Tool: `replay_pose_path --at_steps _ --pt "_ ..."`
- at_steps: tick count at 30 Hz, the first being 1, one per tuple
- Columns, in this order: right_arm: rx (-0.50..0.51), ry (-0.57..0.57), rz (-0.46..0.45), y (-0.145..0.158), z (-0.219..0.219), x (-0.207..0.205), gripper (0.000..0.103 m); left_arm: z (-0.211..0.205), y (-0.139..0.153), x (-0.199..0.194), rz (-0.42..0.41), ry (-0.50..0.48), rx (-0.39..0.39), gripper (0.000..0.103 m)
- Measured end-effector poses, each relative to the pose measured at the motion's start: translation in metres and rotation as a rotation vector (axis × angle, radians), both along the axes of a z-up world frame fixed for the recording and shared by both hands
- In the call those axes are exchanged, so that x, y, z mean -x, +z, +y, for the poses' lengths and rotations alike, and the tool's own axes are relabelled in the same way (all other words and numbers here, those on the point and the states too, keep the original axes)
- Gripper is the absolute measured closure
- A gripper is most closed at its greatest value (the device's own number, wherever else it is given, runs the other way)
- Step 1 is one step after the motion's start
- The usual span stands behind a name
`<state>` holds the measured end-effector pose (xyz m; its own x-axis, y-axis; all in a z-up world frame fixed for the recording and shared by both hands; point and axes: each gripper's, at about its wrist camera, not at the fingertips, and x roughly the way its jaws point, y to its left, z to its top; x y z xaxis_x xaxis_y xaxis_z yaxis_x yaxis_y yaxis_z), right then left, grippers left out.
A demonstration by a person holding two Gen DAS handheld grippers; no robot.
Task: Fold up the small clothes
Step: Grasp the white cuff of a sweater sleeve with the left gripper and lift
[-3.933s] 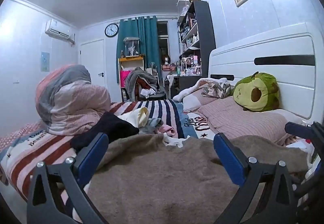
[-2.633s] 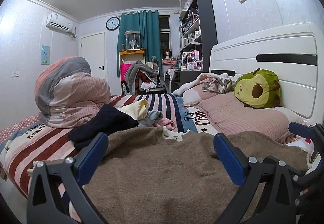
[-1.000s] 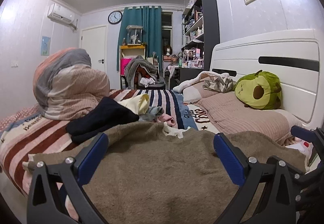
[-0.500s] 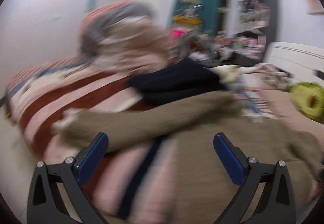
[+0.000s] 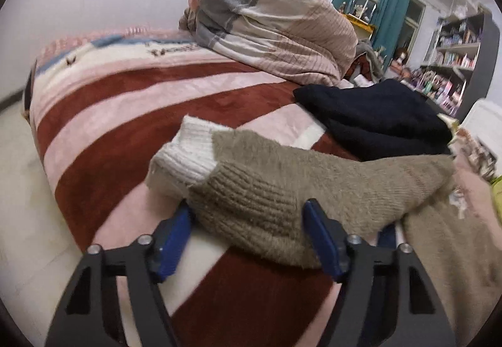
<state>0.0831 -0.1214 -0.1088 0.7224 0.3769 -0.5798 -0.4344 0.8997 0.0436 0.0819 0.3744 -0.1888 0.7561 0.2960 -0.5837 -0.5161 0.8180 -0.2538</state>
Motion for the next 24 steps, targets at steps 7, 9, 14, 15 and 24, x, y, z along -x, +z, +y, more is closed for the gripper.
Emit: replay_pose_path --at_steps 7,9,14,15,24 --pt "-0.022 -0.014 0.006 -0.001 -0.01 0.0 0.0 -0.014 0.037 0.005 -0.094 -0.036 -0.046 0.091" --pt "-0.049 -0.016 0.007 0.0 -0.015 0.001 0.0 -0.029 0.065 0.011 -0.16 -0.075 -0.067 0.091" --pt "-0.111 -0.02 -0.013 0.004 -0.033 0.009 0.0 -0.092 0.142 0.026 -0.352 -0.229 -0.135 0.091" --pt "-0.121 -0.022 -0.021 0.005 -0.037 0.012 0.0 -0.112 0.158 0.028 -0.392 -0.287 -0.148 0.091" --pt "-0.201 -0.082 -0.089 0.01 -0.094 0.038 0.0 -0.307 0.18 0.018 -0.417 -0.893 -0.057 0.091"
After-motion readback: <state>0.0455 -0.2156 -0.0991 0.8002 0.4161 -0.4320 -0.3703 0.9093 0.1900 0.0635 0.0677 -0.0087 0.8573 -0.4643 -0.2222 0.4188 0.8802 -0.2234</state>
